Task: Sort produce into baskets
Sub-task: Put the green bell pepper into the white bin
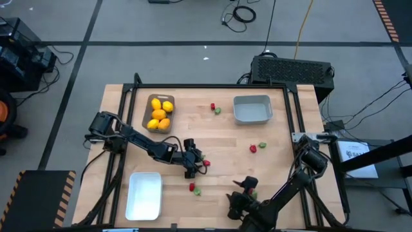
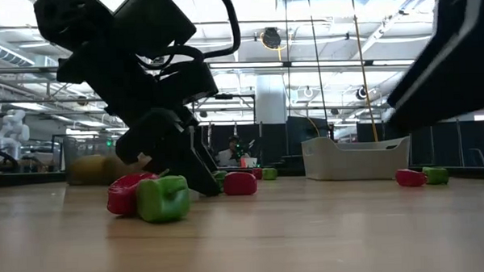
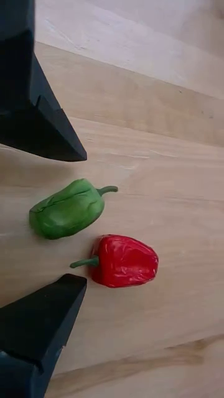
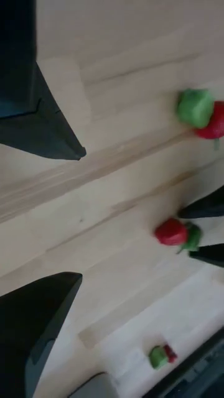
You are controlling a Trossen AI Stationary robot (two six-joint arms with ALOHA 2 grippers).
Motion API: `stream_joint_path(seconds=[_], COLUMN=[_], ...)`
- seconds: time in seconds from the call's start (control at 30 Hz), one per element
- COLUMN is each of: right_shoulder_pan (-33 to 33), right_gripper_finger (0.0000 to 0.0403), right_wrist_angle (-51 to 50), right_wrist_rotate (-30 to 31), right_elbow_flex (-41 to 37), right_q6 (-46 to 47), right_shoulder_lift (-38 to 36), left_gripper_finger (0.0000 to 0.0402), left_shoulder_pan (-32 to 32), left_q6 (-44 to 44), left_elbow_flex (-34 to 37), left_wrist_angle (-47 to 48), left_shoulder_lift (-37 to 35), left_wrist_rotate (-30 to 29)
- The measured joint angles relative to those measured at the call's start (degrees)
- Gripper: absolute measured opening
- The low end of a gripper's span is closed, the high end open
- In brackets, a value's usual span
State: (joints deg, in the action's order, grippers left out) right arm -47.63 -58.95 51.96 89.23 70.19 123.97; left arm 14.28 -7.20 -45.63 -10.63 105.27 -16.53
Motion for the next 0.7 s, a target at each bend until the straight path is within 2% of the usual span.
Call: stream_joint_path(seconds=[0.33,0.7], right_shoulder_pan=[0.0,0.0], right_gripper_finger=[0.0297,0.0297], right_wrist_angle=[3.7,4.6], right_wrist_rotate=[0.5,0.5], right_elbow_flex=[0.0,0.0], right_q6=[-3.4,-3.5], right_shoulder_lift=[0.0,0.0], left_gripper_finger=[0.0324,0.0221], left_shoulder_pan=[0.0,0.1], left_q6=[-0.1,-1.5], left_elbow_flex=[0.0,0.0], left_wrist_angle=[0.3,0.5], left_shoulder_lift=[0.0,0.1], left_wrist_rotate=[0.1,1.5])
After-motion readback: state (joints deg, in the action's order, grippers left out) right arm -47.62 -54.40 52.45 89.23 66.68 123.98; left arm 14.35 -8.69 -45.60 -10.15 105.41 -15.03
